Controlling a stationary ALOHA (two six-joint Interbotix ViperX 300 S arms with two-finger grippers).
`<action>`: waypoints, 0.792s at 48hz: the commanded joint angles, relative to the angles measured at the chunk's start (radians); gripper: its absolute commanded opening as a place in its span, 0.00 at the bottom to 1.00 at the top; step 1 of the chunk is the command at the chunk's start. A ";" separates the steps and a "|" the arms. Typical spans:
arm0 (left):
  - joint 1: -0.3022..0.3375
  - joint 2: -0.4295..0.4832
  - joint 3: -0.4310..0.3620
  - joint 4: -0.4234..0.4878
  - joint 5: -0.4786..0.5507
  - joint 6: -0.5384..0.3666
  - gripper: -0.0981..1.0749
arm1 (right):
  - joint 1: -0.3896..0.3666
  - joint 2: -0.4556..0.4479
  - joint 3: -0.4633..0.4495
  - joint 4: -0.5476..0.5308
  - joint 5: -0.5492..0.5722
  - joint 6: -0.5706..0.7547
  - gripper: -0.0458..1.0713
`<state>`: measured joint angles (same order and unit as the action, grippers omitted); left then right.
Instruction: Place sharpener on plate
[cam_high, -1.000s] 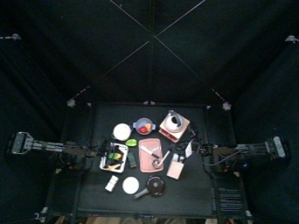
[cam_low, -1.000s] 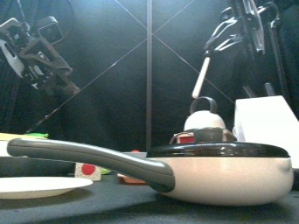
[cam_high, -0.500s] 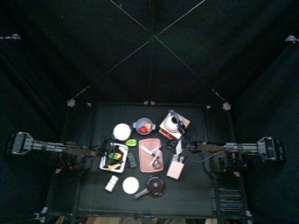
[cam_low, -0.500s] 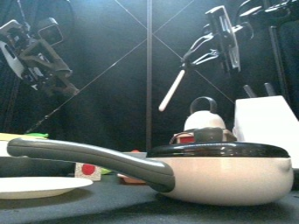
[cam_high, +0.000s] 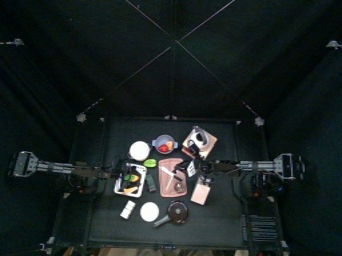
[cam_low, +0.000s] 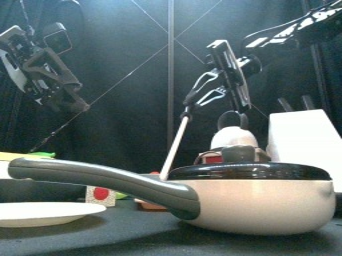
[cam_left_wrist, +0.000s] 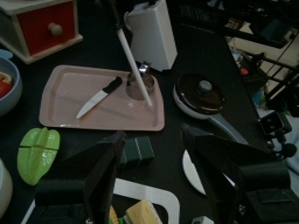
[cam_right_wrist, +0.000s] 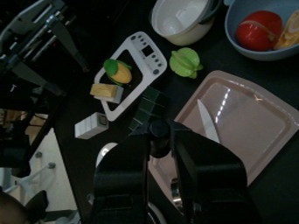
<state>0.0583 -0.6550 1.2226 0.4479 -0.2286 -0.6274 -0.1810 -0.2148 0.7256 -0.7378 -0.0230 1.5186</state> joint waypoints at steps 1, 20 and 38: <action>0.003 -0.002 -0.014 -0.002 -0.005 0.002 0.86 | -0.006 0.023 -0.044 -0.003 -0.008 -0.002 0.50; 0.003 -0.003 -0.012 -0.002 -0.005 0.002 0.86 | -0.046 0.106 -0.049 -0.002 -0.005 0.005 0.60; 0.003 -0.002 -0.012 -0.002 -0.005 0.000 0.86 | -0.052 0.126 -0.049 -0.003 0.020 0.003 0.79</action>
<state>0.0583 -0.6550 1.2226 0.4479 -0.2286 -0.6274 -0.2286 -0.0706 0.6949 -0.7424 -0.0169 1.5248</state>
